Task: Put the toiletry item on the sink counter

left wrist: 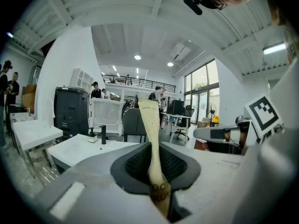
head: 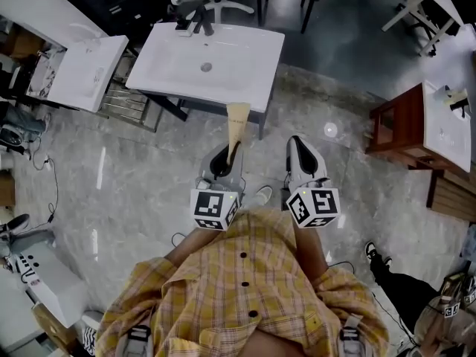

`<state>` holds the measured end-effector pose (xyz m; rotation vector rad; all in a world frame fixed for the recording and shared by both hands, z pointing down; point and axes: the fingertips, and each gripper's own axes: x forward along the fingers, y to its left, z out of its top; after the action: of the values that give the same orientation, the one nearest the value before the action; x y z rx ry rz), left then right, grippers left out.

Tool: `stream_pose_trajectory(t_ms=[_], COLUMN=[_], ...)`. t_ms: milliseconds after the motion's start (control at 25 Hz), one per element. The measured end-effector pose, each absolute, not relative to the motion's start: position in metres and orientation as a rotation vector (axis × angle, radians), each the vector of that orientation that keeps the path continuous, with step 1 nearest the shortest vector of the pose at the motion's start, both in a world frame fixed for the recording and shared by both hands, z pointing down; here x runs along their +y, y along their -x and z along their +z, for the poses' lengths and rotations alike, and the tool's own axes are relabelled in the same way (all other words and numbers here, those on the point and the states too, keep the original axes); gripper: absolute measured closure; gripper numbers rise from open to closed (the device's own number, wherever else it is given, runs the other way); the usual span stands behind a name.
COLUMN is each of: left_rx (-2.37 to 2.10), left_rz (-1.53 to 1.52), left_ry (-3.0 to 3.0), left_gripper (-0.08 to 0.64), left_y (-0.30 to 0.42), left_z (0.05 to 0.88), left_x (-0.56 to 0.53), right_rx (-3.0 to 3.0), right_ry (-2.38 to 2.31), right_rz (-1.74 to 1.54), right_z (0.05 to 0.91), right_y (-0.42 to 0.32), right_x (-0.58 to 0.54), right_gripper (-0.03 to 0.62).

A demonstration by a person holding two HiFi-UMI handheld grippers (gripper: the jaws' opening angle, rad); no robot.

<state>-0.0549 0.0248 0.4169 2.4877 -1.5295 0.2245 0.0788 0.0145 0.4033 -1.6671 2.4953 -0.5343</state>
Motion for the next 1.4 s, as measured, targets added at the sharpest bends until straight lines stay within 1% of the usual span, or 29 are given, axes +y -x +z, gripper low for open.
stream_pose_trajectory(t_ms=[160,840,1400], left_rx=[-1.518,-1.455,-1.38], left_rz=[0.231,0.285,0.331], left_ry=[-2.473,-2.486,-2.431], left_gripper=[0.525,0.525,0.525], left_y=[0.045,0.024,0.017], left_z=[0.419,0.435,0.462], left_x=[0.008,-0.021,-0.099], right_rx=[2.506,2.487,2.49], right_ry=[1.663,1.737,1.799], right_rz=[-0.508,-0.607,-0.642], right_z=[0.402,0.436,0.446], right_y=[-0.082,-0.095,-0.101], right_x=[0.0,-0.017,-0.083], right_gripper=[0.592,0.592,0.592])
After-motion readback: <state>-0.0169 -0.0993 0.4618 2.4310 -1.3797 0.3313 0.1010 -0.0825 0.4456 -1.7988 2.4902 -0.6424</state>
